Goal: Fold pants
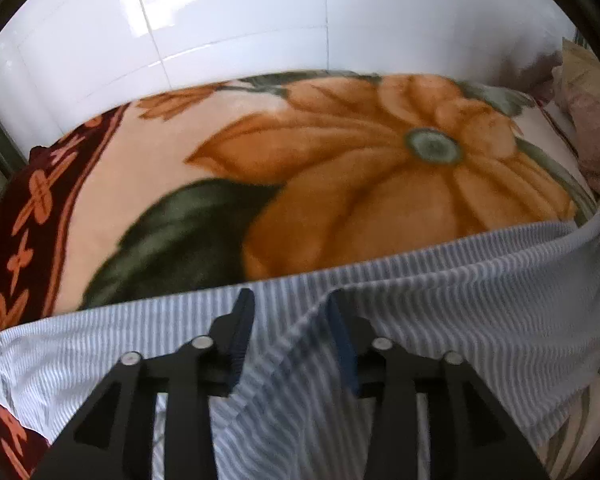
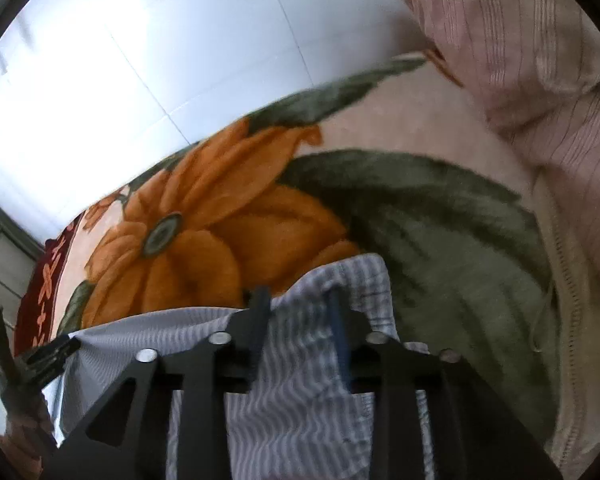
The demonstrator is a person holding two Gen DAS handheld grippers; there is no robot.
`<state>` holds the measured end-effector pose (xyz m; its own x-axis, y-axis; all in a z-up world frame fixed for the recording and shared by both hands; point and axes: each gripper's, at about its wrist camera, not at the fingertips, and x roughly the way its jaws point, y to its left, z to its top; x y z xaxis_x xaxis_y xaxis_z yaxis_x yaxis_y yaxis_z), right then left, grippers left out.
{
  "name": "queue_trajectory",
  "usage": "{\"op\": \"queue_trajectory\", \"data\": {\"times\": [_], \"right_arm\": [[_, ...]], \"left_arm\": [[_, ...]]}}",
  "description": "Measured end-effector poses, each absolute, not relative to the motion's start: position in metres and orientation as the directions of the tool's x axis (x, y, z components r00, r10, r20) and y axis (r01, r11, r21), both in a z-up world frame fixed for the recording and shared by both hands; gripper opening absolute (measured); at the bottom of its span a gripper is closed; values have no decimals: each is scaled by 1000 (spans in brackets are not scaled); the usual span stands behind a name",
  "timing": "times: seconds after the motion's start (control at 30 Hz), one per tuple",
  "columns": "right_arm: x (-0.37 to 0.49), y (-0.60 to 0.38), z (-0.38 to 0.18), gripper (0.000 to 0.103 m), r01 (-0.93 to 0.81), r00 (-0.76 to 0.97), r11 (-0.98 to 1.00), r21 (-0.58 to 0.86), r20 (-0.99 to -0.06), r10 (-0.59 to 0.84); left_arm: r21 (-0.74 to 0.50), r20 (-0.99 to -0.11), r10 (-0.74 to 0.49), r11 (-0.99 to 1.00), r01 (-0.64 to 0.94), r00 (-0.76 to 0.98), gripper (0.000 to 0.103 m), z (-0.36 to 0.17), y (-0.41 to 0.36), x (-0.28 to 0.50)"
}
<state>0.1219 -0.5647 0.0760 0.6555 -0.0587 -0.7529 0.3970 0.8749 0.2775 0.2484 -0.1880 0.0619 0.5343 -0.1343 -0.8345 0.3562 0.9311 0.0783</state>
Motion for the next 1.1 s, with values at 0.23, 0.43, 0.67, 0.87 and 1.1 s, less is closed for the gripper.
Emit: {"op": "queue_trajectory", "data": {"times": [0.23, 0.43, 0.67, 0.87, 1.1], "right_arm": [[110, -540, 95, 47, 345, 645, 930, 123, -752, -140], [61, -538, 81, 47, 383, 624, 913, 136, -767, -148], [14, -527, 65, 47, 408, 597, 895, 181, -795, -111], [1, -495, 66, 47, 384, 596, 902, 198, -799, -78], [0, -443, 83, 47, 301, 619, 933, 197, -784, -34]], "left_arm": [[76, -816, -148, 931, 358, 558, 49, 81, -194, 251], [45, -809, -207, 911, 409, 551, 52, 92, -186, 214], [35, -811, -216, 910, 414, 544, 56, 97, -161, 161], [48, -813, -193, 918, 393, 549, 57, 103, -137, 132], [70, -817, -148, 934, 351, 557, 58, 113, -99, 103]]}}
